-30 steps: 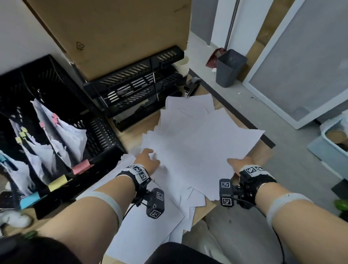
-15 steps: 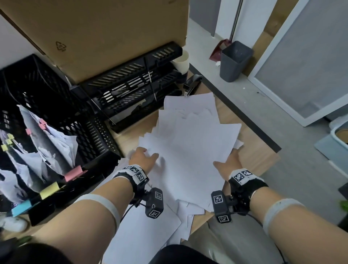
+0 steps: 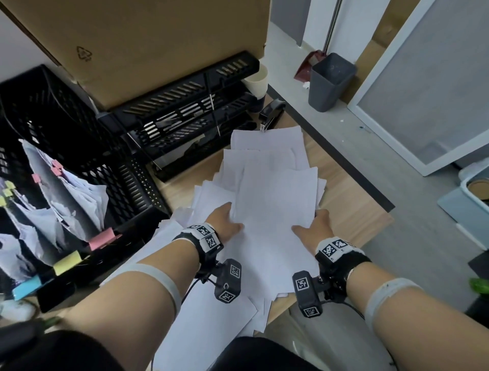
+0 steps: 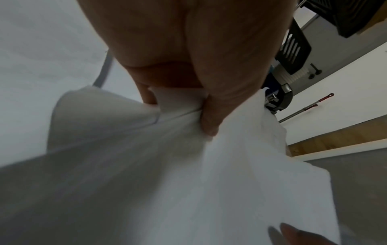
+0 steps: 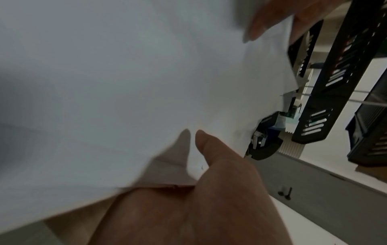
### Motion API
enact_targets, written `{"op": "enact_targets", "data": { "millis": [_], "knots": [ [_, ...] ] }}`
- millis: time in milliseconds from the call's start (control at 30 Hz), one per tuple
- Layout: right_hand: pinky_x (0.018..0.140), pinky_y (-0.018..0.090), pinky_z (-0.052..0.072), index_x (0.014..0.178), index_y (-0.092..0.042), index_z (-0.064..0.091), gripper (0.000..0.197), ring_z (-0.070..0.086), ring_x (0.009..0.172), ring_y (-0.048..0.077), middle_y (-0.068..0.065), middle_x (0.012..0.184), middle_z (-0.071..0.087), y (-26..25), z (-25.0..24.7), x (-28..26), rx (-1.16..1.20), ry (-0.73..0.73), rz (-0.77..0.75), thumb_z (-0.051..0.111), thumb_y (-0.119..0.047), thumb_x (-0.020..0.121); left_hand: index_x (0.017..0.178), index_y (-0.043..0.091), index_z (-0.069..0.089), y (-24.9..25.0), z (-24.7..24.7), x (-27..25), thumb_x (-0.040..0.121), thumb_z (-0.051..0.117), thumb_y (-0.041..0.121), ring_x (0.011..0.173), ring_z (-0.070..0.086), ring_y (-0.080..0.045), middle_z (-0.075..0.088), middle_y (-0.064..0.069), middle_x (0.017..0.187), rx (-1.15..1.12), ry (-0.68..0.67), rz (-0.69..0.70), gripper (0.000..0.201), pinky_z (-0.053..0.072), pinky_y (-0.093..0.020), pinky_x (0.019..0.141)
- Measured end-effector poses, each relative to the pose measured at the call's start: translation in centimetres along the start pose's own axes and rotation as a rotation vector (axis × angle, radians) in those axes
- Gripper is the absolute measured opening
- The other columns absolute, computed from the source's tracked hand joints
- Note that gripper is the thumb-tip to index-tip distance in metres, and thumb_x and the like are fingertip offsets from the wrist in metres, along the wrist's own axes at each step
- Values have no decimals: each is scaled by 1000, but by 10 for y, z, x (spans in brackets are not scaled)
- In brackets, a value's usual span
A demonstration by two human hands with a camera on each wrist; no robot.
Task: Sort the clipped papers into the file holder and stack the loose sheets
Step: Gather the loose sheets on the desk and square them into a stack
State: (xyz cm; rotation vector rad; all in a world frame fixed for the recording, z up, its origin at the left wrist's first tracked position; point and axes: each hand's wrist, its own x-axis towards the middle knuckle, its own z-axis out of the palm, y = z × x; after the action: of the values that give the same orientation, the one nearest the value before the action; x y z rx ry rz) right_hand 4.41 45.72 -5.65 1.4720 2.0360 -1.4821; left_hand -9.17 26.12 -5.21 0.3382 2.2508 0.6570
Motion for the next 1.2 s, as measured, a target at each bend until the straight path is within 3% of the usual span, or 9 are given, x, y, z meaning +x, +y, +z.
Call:
{"op": "enact_targets", "data": {
  "millis": [200,267,333,433,600,767,900,1033,1200],
  "knots": [
    [96,37,48,137,-12,38,83,60,107,28,1,117,57,-14,-23,-11,145,46,15,75,-51,74,123,25,65,1,-19,-23,88,65,13,102,73,-28,76,-2,112,-557,52,78,36,57,-48,94],
    [99,46,50,123,-20,58,71,66,104,27,-2,113,68,-25,-25,-14,201,-48,-18,76,-58,65,122,19,65,-2,-27,-32,91,64,7,101,73,-35,76,-8,110,-689,46,43,34,57,-52,89],
    [99,50,51,111,-22,66,41,69,101,28,1,109,73,-36,-23,-17,215,-85,-94,74,-39,75,118,13,66,-8,-36,-43,91,65,2,89,74,-35,77,-11,103,-758,31,13,30,61,-45,72],
    [101,45,49,121,-24,63,33,65,107,26,1,117,70,-60,-13,-35,70,-133,-240,61,-18,89,111,8,68,-31,-47,-66,87,71,6,77,73,-26,77,-12,96,-702,-10,-37,24,57,-32,60],
    [87,29,44,124,-20,59,31,60,103,23,1,114,65,-78,16,-65,-145,-252,-326,57,-19,94,107,19,76,-94,-45,-110,68,89,40,98,75,-23,79,-1,101,-611,-128,-218,46,59,-43,91],
    [48,16,42,109,-3,65,24,63,58,12,6,82,67,-68,63,-85,-365,-422,-247,58,-20,94,84,15,69,-168,-40,-155,75,84,43,73,75,-15,79,-1,86,-528,-154,-479,34,58,-25,63],
    [75,31,47,106,4,67,29,65,104,33,20,112,70,-47,112,-98,-570,-484,-233,58,-17,89,65,16,65,-217,-30,-175,78,74,58,59,64,-13,69,4,67,-250,-58,-669,45,46,-22,58],
    [66,26,42,112,1,62,29,59,86,25,17,111,68,-37,150,-115,-666,-472,-345,55,-17,89,78,6,57,-225,-19,-178,79,83,31,74,68,-23,68,-11,79,-660,74,-652,36,60,-34,66],
    [73,27,42,128,-12,37,46,57,91,23,3,100,57,-33,166,-127,-589,-476,-285,59,-14,87,108,16,64,-227,-13,-180,76,84,27,99,70,-26,71,-5,108,-716,130,-544,38,61,-38,81]
  ]
}}
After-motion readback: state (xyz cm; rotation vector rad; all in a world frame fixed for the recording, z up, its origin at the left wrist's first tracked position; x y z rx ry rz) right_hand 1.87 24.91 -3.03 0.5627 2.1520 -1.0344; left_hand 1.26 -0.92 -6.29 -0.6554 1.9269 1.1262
